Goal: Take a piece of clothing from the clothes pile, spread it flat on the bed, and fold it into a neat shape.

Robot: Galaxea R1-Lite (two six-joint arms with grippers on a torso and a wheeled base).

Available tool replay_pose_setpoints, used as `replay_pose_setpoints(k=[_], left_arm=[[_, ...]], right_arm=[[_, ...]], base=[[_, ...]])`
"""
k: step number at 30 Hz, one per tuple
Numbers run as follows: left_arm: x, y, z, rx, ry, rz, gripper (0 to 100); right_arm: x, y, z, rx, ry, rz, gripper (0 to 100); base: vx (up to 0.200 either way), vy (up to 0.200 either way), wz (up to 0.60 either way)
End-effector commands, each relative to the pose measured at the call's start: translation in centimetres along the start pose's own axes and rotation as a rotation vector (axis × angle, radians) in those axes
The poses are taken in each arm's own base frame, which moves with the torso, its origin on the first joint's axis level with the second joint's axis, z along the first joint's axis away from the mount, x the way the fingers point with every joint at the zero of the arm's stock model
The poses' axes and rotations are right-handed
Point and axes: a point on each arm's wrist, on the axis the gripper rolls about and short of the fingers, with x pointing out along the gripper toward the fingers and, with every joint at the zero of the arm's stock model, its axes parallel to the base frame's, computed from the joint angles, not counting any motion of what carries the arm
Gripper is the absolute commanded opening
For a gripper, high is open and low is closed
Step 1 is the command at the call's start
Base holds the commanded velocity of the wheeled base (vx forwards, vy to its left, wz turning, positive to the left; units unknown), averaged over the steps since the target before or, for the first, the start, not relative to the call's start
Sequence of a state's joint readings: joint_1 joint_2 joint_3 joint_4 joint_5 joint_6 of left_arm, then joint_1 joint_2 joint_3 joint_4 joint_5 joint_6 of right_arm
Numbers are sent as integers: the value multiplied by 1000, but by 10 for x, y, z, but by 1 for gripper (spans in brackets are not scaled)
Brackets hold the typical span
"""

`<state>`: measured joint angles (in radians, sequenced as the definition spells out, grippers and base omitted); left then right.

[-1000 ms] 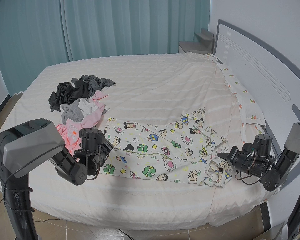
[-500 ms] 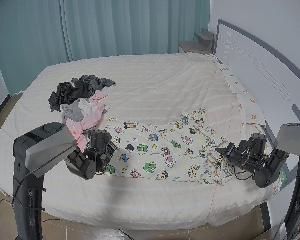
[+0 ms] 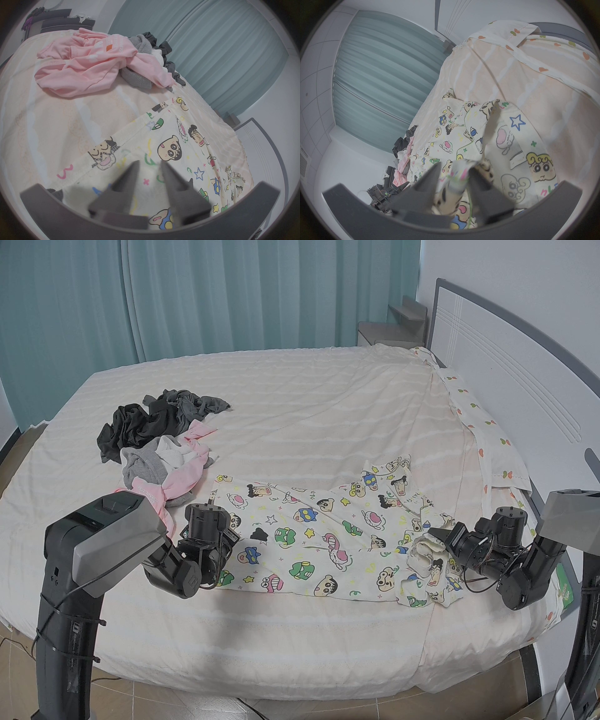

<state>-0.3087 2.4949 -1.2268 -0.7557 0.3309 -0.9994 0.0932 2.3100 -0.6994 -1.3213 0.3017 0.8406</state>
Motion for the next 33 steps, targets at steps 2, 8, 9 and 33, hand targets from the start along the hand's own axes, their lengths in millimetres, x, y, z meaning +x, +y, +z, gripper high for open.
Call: replay_pose_setpoints(k=[2, 8, 9, 33], left_arm=[[1, 2, 6, -17, -15, 6, 100], [-6, -2, 36, -51, -73, -2, 100], [-6, -2, 37, -51, -73, -3, 100], [-142, 49, 20, -363, 385, -6, 100]], right_arm=[[-2, -2, 10, -3, -41, 5, 100], [-20, -7, 37, 9, -124, -13, 100], [-21, -7, 38, 9, -126, -14, 100], [-65, 37, -33, 24, -12, -103, 100]], base=[[0, 0, 0], [0, 0, 0], [0, 0, 0], [0, 0, 0]])
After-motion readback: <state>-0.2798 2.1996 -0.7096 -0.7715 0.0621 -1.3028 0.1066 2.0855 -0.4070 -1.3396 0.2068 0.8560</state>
